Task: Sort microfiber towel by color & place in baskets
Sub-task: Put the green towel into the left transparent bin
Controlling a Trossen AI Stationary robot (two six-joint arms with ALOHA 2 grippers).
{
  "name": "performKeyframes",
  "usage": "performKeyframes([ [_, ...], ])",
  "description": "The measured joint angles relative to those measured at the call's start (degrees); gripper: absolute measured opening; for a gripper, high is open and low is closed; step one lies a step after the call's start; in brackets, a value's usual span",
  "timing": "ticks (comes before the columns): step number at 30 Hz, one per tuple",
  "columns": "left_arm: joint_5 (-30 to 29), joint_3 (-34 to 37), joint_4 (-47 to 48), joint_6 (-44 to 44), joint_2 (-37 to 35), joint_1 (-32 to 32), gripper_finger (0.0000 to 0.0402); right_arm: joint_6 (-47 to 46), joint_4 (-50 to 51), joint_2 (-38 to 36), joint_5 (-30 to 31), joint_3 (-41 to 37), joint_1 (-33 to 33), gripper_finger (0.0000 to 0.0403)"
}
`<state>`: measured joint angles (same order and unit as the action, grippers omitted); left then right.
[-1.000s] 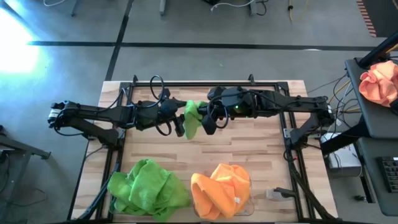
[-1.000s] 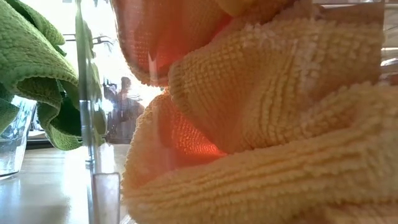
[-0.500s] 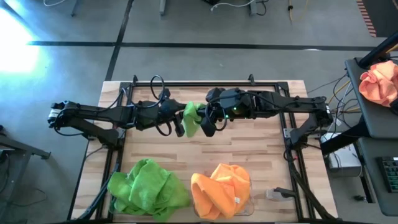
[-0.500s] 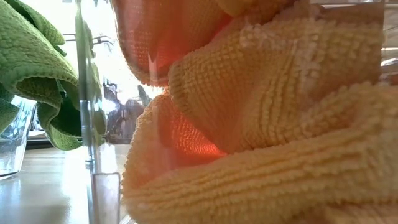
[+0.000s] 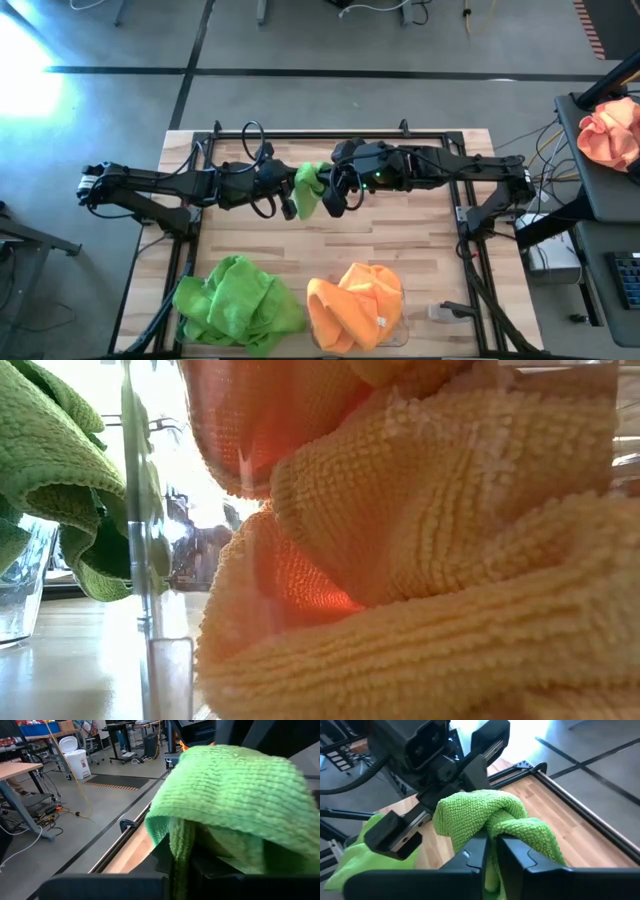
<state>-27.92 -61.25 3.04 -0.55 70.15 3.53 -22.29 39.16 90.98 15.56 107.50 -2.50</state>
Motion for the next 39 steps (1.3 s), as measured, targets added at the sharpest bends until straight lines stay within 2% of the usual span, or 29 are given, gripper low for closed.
performKeyframes([
  [9,0.02,0.00,0.15,0.03,0.00,0.00,0.0001,0.48,0.00,-0.04,1.06,0.00,0.02,0.0111],
  [15,0.05,0.00,2.11,-0.89,-0.10,0.36,0.0001,3.99,0.13,-0.24,2.15,0.00,0.68,0.0141],
  [22,0.11,0.00,6.80,-5.72,-2.64,3.40,0.0001,5.84,6.98,-1.04,11.16,0.00,2.81,0.0144],
  [31,-0.15,0.00,6.39,-17.77,-7.58,8.58,0.0001,6.51,15.98,-2.25,11.58,-0.02,5.19,0.0148],
  [34,-0.23,0.00,3.06,-22.49,-8.11,11.91,0.0001,6.54,19.82,-2.55,11.60,-0.02,5.79,0.0148],
  [39,-0.71,0.00,-4.61,-24.48,-8.04,19.39,0.0001,5.82,27.52,-3.18,11.58,-0.02,6.64,0.0147],
])
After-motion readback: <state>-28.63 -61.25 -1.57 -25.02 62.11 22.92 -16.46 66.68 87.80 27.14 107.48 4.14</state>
